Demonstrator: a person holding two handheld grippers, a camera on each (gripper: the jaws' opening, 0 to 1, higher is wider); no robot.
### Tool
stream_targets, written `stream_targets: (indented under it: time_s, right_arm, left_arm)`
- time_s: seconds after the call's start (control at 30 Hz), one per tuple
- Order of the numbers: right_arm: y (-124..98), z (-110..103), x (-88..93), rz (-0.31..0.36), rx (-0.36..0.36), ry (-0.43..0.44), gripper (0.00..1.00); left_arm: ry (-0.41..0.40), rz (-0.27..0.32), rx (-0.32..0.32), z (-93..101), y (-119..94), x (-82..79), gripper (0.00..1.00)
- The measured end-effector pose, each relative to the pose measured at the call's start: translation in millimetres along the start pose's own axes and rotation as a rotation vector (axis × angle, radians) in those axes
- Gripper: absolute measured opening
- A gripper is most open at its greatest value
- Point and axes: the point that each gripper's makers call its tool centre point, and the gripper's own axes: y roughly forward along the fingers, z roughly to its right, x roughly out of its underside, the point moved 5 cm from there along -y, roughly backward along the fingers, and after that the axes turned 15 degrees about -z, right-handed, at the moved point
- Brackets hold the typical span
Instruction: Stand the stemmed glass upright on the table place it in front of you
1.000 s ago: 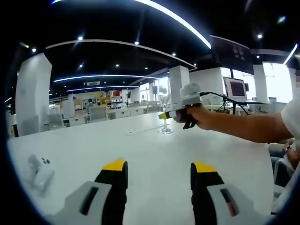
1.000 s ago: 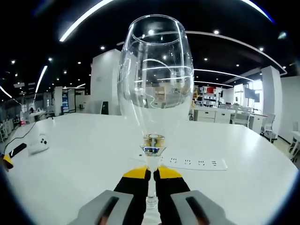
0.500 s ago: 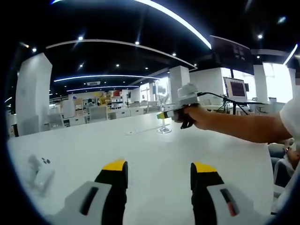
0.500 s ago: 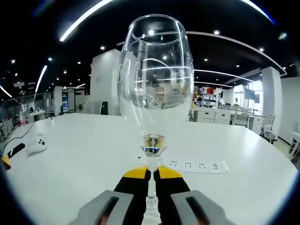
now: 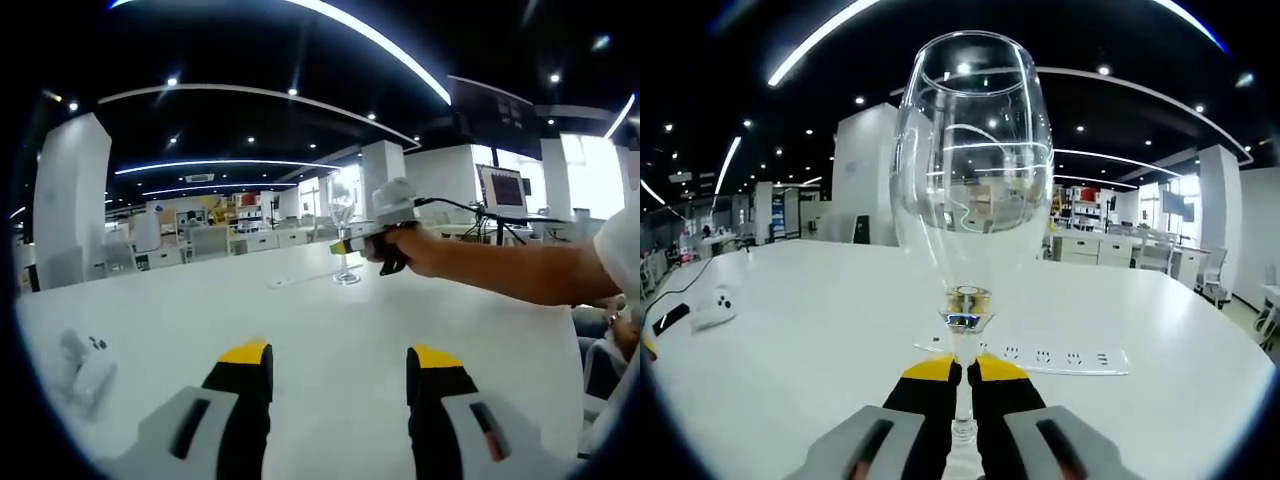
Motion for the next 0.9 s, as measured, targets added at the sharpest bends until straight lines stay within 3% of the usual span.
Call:
stream_targets:
  time_s: [0.9]
  right_arm:
    - [13, 7, -1.2, -0.002, 0.016, 0.003, 0.09]
  left_arm:
    - [0.002, 0.003, 0.002, 0.1, 0, -2.3, 0.54]
